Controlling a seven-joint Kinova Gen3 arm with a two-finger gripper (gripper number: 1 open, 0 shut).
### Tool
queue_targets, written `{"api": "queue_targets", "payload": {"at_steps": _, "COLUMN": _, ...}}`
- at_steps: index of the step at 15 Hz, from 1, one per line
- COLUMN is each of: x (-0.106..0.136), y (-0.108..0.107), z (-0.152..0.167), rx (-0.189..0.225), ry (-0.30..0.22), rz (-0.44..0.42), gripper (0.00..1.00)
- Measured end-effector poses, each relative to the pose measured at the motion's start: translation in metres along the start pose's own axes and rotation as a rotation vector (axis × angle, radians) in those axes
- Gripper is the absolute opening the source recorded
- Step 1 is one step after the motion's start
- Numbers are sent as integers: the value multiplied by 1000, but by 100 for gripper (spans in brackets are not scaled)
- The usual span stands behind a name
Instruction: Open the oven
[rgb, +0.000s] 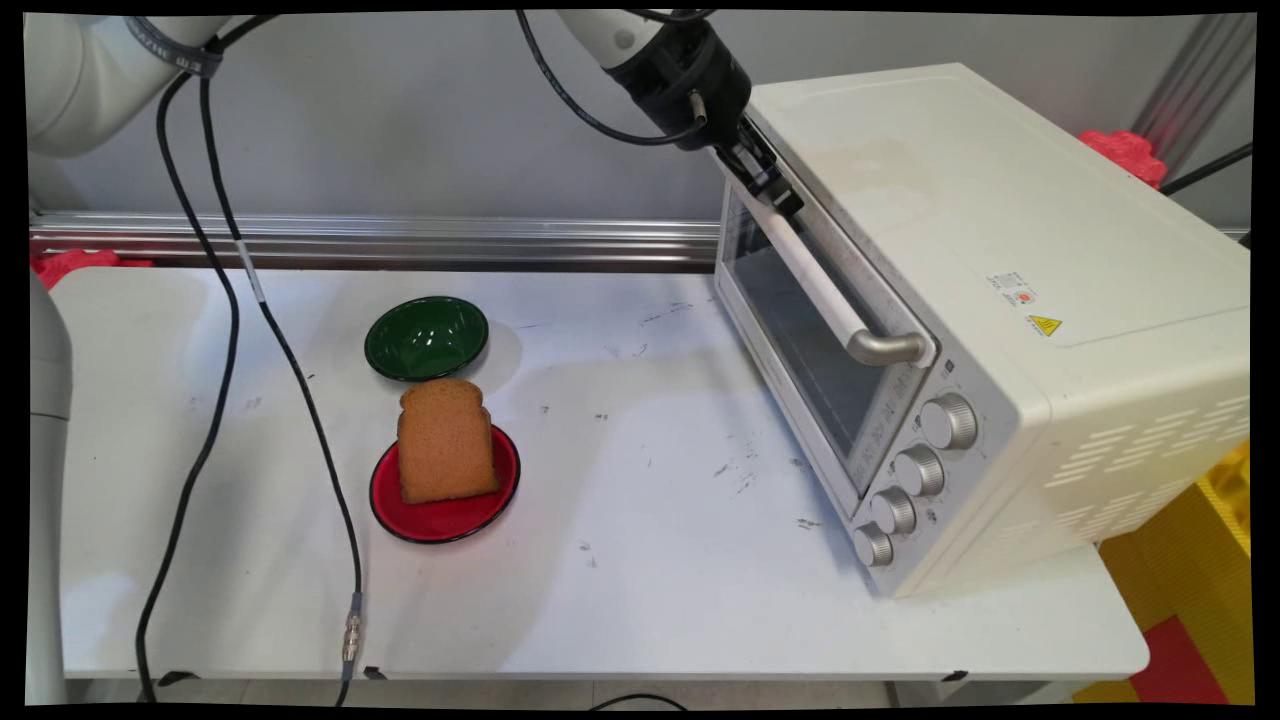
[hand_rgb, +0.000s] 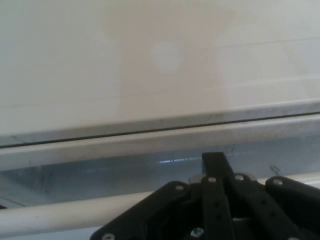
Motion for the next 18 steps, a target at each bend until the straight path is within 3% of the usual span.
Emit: {"api": "queue_targets", "payload": {"at_steps": 18, "x": -36, "y": 0, "z": -17, "rx": 0, "ry": -55, "rz": -4, "gripper": 0}}
